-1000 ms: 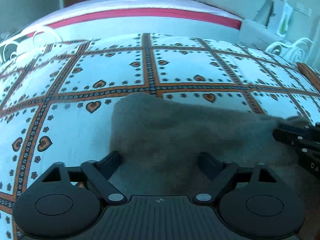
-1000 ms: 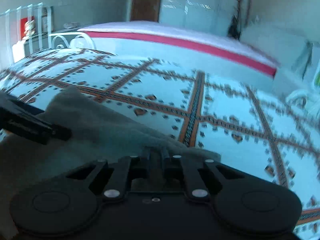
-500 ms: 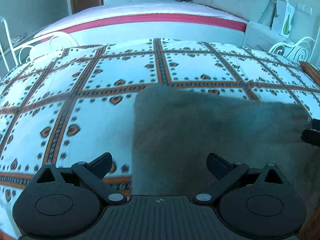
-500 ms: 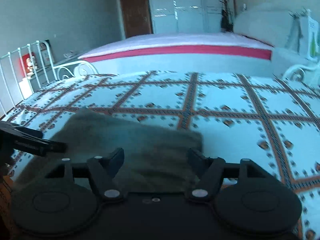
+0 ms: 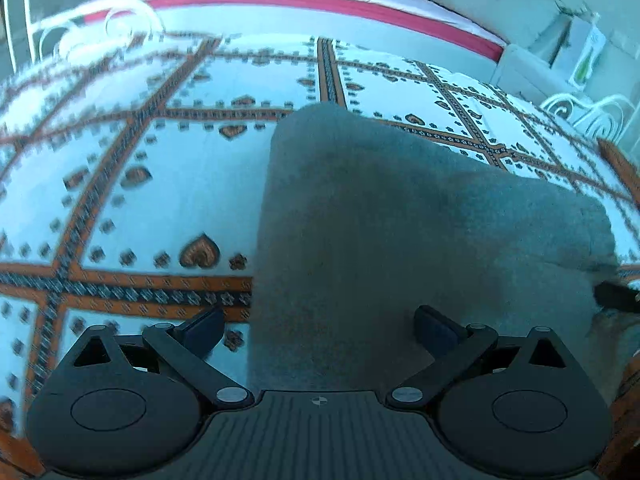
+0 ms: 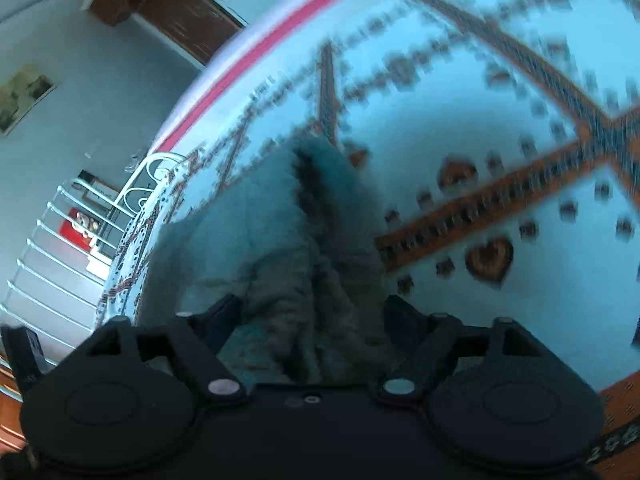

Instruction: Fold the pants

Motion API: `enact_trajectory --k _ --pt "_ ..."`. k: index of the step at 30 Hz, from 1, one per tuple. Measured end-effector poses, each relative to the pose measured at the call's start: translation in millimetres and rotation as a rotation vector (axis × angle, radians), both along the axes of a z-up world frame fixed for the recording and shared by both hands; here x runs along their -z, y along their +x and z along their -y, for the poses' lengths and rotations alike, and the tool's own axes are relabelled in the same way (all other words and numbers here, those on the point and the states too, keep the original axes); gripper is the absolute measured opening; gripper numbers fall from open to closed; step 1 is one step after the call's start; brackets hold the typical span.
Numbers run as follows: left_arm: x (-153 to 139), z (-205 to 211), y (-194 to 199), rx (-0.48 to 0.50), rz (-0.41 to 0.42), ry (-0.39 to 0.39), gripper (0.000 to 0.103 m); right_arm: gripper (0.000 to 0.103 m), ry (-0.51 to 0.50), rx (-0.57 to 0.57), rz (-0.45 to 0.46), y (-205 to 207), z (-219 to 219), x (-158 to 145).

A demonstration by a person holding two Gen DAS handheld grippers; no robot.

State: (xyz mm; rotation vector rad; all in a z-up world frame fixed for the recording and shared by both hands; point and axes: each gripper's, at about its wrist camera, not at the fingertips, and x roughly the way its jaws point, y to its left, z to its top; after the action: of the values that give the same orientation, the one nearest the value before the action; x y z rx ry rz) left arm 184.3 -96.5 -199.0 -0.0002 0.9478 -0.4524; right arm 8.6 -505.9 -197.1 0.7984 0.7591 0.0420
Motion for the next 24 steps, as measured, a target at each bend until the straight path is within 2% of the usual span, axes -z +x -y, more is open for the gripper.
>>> enact_trajectory --k 4,6,8,11,12,13,14,15,17,19,21,24 --pt "4 2 1 0.000 -0.017 -0.018 0.102 0.076 -0.014 -0.011 0.036 -2 -1 3" --pt "5 5 0 0.006 -0.019 -0.024 0.102 0.083 0.000 -0.015 0.054 -2 -2 6" --pt "5 8 -1 0.018 -0.020 -0.027 0.102 0.096 0.015 -0.032 0.084 -2 -4 8" --pt "6 15 -5 0.042 -0.020 -0.033 0.102 0.097 -0.006 -0.056 0.077 3 -8 6" --pt "6 16 -6 0.038 -0.020 -0.043 0.102 0.092 0.000 -0.057 0.071 5 -7 5" --pt "5 16 -7 0.033 -0.022 -0.062 0.102 0.081 0.025 -0.071 0.074 7 -7 4" --pt "3 15 -7 0.027 -0.020 -0.078 0.094 0.057 0.052 -0.082 0.067 10 -8 5" --pt "0 14 -9 0.024 -0.008 -0.085 0.089 0.047 0.055 -0.076 0.059 10 -8 6" --pt "-6 11 -12 0.025 0.030 -0.086 0.055 0.041 0.103 -0.069 0.071 10 -8 7" --pt "-9 5 -10 0.017 0.041 -0.106 0.045 0.039 0.102 -0.088 0.113 9 -13 -1" --pt "-11 -2 -8 -0.008 0.032 -0.150 0.041 0.037 0.092 -0.100 0.143 8 -17 -9" --pt "-23 -8 -9 -0.017 0.065 -0.218 0.030 0.037 0.103 -0.102 0.211 6 -20 -24"
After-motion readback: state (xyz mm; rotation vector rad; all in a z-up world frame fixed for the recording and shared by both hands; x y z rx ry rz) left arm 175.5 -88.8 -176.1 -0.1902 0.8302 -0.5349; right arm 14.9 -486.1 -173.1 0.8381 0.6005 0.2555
